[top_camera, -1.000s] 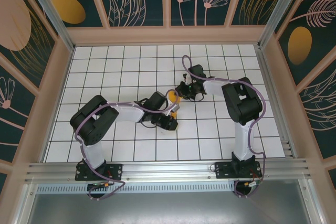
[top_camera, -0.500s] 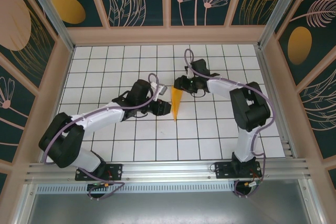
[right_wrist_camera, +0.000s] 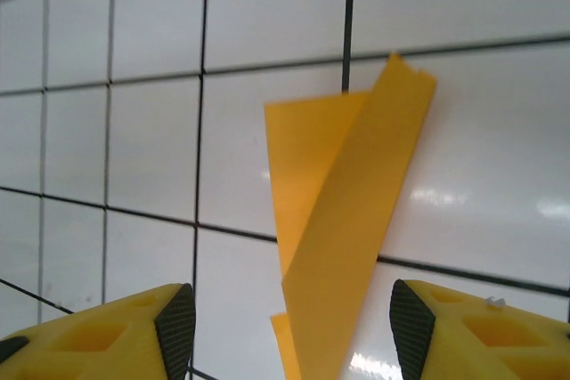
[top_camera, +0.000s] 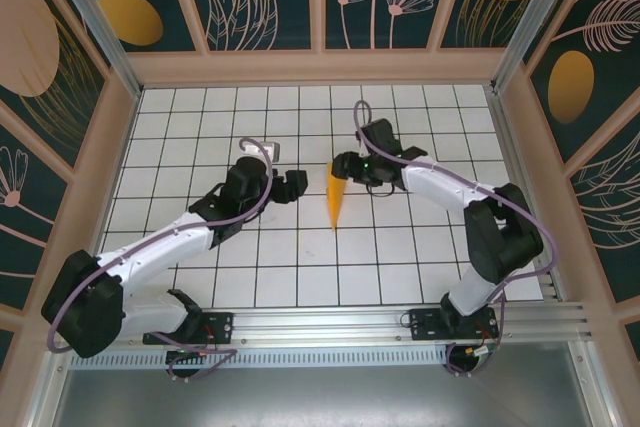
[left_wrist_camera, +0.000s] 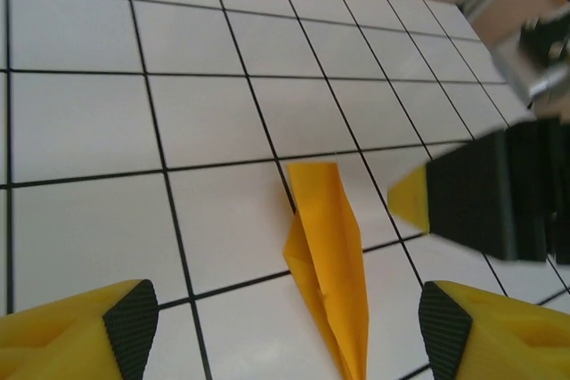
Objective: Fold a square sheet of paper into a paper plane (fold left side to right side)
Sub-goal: Move the paper plane to the top-center of the table.
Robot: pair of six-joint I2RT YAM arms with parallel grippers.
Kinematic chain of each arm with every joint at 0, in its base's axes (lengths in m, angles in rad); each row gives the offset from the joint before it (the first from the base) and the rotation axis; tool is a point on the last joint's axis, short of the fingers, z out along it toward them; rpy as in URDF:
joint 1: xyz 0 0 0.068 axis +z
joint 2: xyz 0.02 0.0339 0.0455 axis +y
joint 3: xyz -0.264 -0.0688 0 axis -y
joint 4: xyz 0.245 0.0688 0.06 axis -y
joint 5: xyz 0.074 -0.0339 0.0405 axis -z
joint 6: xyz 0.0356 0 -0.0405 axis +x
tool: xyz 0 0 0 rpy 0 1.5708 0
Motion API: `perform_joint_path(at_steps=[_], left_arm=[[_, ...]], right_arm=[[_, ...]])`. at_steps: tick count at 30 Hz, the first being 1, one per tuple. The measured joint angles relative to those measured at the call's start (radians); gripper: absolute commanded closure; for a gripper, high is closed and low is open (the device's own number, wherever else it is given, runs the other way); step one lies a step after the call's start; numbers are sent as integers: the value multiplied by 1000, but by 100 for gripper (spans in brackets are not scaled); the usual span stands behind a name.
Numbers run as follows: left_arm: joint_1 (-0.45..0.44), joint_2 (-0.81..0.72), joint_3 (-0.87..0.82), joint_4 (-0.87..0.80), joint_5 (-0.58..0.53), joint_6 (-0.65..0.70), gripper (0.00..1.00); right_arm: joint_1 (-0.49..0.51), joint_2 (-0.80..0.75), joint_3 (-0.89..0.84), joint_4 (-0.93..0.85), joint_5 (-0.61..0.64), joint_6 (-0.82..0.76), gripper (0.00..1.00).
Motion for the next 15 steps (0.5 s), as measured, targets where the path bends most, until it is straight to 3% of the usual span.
perform_joint_path(at_steps=[5, 8, 13, 15], left_arm=[[0, -22, -15, 4, -71, -9, 18], [0, -29, -23, 4, -98, -13, 18], [0, -50, -26, 3, -132, -15, 16], [0, -58, -26, 3, -142, -15, 16]], right_arm=[[56, 80, 3, -11, 14, 13, 43], [67, 130, 11, -29, 37, 10, 61], [67, 156, 14, -51, 57, -7, 100], [67, 145, 13, -43, 47, -13, 100]])
